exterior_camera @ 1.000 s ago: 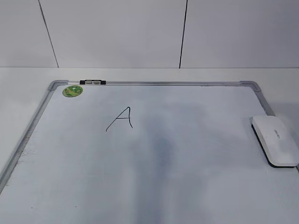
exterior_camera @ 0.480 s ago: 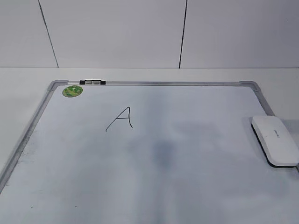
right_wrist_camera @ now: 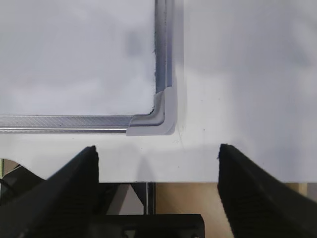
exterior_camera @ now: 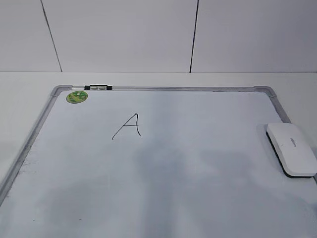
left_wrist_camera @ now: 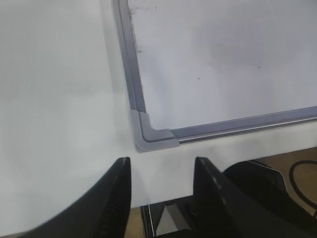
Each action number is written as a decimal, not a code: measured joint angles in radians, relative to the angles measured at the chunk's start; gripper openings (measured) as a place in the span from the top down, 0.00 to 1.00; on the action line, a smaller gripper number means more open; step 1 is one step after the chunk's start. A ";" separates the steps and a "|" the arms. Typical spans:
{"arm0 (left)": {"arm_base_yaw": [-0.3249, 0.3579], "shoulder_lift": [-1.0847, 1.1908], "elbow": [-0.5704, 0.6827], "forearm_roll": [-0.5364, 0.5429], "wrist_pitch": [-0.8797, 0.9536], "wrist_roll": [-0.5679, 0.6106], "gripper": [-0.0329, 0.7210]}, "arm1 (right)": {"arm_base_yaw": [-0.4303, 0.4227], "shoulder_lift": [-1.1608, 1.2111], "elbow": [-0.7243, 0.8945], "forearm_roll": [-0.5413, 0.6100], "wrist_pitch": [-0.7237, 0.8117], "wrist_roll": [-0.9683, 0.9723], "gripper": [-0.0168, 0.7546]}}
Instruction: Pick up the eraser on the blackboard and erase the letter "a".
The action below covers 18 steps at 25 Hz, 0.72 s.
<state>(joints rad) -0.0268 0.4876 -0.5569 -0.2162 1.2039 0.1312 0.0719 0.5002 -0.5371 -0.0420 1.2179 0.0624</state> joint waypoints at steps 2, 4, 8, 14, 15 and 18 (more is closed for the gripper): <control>0.000 -0.019 0.014 0.002 -0.007 0.000 0.54 | 0.000 -0.029 0.000 0.002 0.000 0.000 0.21; 0.000 -0.028 0.016 0.002 -0.014 0.000 0.54 | 0.000 -0.061 0.000 0.000 0.000 0.000 0.21; 0.000 -0.027 0.023 0.004 -0.054 0.000 0.55 | 0.000 -0.113 0.001 -0.020 -0.011 0.000 0.21; 0.000 -0.027 0.036 0.006 -0.082 0.000 0.55 | 0.000 -0.127 0.032 -0.028 -0.063 0.000 0.21; 0.000 -0.027 0.036 0.010 -0.084 0.000 0.55 | 0.000 -0.127 0.036 -0.028 -0.071 0.000 0.21; 0.000 -0.027 0.036 0.027 -0.093 0.000 0.55 | 0.000 -0.127 0.038 -0.028 -0.078 0.000 0.21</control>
<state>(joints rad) -0.0268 0.4603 -0.5206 -0.1888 1.1114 0.1312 0.0719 0.3732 -0.4992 -0.0703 1.1398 0.0624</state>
